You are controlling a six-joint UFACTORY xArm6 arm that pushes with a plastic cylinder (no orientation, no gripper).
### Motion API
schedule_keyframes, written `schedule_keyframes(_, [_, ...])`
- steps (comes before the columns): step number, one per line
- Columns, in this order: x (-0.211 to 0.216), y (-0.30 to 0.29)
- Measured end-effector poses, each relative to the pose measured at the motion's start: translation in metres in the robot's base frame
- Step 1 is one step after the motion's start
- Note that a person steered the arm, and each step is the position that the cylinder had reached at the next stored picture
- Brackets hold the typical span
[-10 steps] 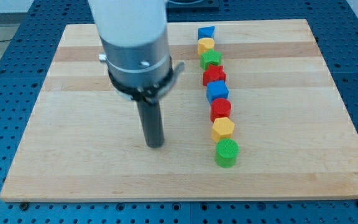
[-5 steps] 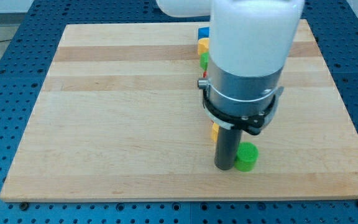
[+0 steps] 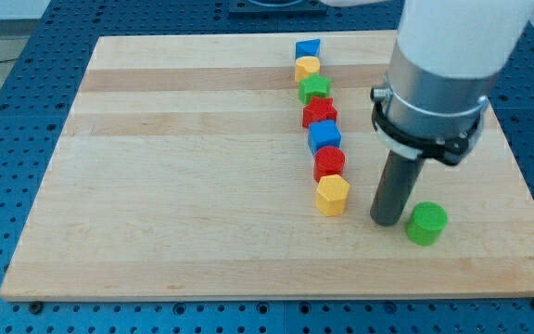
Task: Move yellow hexagon to the left of green star
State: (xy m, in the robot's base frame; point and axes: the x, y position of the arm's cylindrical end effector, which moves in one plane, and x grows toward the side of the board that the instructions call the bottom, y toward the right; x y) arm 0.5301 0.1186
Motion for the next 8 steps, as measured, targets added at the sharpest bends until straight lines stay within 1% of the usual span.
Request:
schedule_keyframes(1, [-0.031, 0.0])
schedule_keyframes(2, [-0.044, -0.02])
schedule_keyframes(6, [-0.044, -0.085])
schedule_keyframes(8, [-0.019, -0.085])
